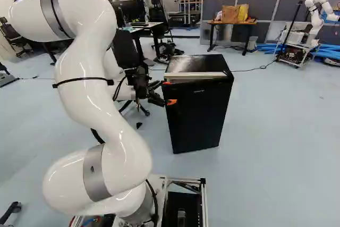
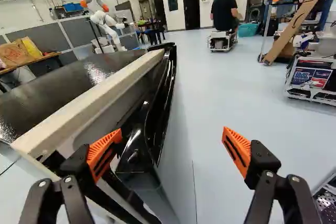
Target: Grab a drink from the fridge
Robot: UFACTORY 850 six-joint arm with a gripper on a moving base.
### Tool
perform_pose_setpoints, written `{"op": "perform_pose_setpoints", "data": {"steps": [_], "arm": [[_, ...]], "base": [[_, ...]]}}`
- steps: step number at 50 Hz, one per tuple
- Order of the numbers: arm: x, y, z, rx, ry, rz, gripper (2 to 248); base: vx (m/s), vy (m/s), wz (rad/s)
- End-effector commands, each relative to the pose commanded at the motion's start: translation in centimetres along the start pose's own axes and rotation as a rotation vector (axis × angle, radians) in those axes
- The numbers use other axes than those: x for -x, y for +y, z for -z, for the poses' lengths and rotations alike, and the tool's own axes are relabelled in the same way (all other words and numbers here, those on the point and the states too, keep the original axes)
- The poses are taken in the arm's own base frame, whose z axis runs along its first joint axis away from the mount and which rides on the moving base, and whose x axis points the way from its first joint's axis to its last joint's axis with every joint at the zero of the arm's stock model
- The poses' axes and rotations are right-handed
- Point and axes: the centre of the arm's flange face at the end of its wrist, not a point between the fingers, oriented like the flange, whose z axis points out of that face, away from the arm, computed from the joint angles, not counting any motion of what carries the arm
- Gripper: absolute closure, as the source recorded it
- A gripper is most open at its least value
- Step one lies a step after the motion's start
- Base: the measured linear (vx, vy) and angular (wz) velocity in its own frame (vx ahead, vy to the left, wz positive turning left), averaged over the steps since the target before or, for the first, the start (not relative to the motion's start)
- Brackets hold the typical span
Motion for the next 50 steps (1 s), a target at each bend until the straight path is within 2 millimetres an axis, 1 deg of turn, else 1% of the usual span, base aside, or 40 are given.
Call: {"op": "perform_pose_setpoints", "data": {"steps": [50], "arm": [[-0.3,1.8,0.2,0.18,0.039,-0.031,3]], "base": [[0.0,0.0,0.0]]}}
